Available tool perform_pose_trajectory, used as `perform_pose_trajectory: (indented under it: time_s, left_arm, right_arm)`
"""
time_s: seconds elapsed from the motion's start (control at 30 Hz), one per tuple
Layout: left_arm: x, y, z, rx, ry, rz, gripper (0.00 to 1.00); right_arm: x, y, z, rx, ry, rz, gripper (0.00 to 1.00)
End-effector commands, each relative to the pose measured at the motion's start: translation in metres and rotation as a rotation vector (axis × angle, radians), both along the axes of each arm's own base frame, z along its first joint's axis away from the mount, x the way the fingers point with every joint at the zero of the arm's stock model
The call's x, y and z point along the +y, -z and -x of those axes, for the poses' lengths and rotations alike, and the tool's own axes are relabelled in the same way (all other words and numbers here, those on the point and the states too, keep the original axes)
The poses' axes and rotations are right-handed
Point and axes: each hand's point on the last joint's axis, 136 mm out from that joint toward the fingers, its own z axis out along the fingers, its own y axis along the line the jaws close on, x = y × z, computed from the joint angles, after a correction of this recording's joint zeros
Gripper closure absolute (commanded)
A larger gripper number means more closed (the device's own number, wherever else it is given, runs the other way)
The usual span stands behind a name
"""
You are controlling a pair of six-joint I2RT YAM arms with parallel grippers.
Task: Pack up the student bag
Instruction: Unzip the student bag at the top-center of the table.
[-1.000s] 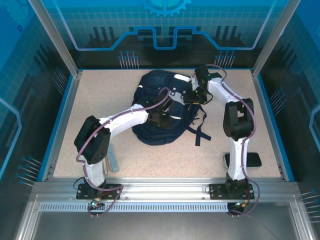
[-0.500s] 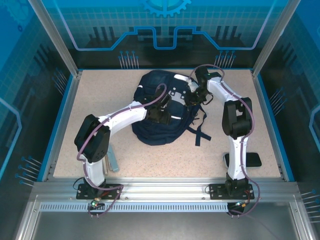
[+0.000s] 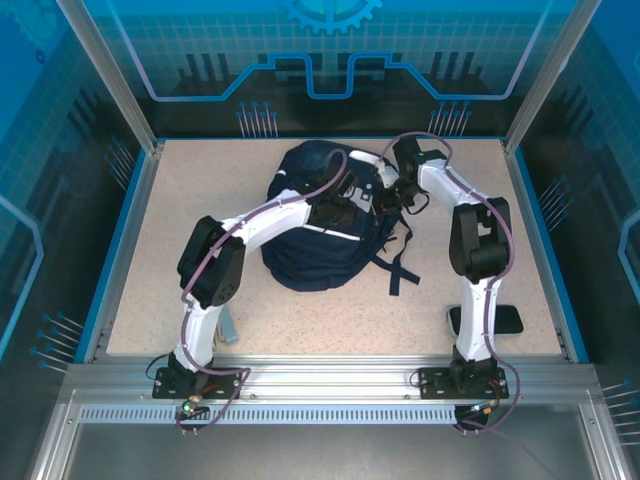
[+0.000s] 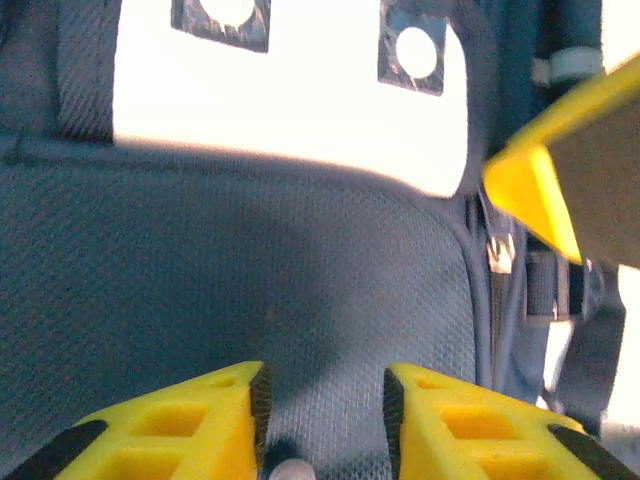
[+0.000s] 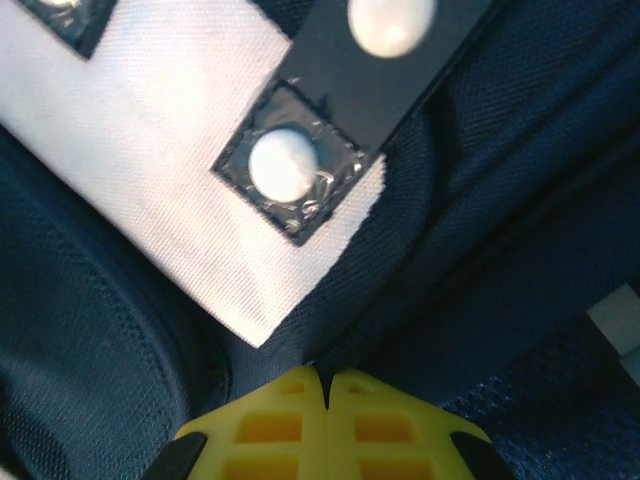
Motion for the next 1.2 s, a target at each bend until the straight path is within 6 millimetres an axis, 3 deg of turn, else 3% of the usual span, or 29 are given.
perform_pose_trajectory:
  time_s: [0.0,0.2,0.33,0.5,0.67,0.8,0.87,0.97,1.17]
  left_arm:
    - [0.013,0.021,-0.02,0.011,-0.083,-0.053,0.67]
    - [0.022,0.054,-0.021,0.1,-0.135,-0.097,0.72]
    - [0.027,0.062,-0.019,0.14,-0.168,-0.08,0.74]
    - [0.023,0.062,-0.017,0.161,-0.149,-0.05,0.74]
    - [0.016,0.054,-0.014,0.172,-0.12,-0.015,0.73]
    - [0.014,0.046,-0.012,0.167,-0.092,-0.005,0.71]
    - [0.015,0.048,-0.012,0.171,-0.091,-0.009,0.72]
    - [0.014,0.051,-0.011,0.179,-0.088,-0.009,0.72]
    - [0.015,0.053,-0.01,0.186,-0.088,-0.013,0.72]
  right_arm:
    - [0.017,-0.023,0.03,0.007,-0.075,-0.125,1.0]
    - [0.041,-0.043,0.063,-0.013,-0.108,-0.279,1.0]
    - [0.05,-0.047,0.08,-0.018,-0.114,-0.338,1.0]
    - [0.053,-0.04,0.088,0.014,-0.106,-0.35,1.0]
    - [0.02,-0.031,0.067,0.005,0.068,-0.201,1.0]
    - [-0.002,-0.035,0.052,-0.036,0.167,-0.107,0.75]
    - [-0.003,-0.036,0.048,-0.047,0.175,-0.097,0.62]
    - [-0.001,-0.027,0.044,-0.028,0.157,-0.077,0.53]
    - [0.012,-0.015,0.035,0.004,0.098,-0.079,0.54]
